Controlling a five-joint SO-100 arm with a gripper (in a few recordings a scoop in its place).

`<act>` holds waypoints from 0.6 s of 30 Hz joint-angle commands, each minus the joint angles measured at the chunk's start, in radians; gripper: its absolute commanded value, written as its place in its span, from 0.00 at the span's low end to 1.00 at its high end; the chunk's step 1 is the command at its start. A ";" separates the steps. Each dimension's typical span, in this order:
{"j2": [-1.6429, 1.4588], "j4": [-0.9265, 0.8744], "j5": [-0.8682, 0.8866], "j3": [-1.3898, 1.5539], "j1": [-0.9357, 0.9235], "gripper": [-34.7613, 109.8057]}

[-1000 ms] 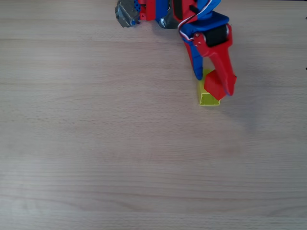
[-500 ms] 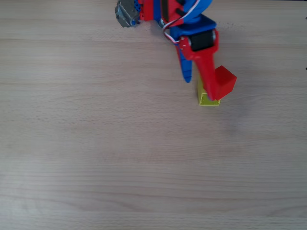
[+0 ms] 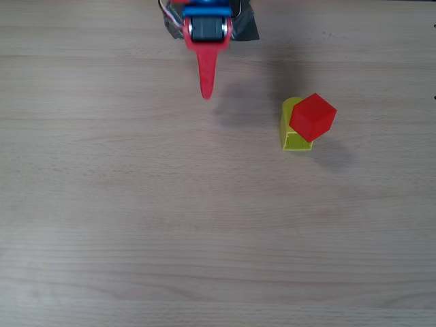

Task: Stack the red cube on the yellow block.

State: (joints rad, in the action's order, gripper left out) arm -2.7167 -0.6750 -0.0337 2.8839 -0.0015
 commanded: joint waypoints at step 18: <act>-0.589 -0.423 -0.025 0.121 -0.031 0.24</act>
State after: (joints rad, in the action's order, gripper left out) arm -3.2873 -1.0769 -0.0644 3.0434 -0.0215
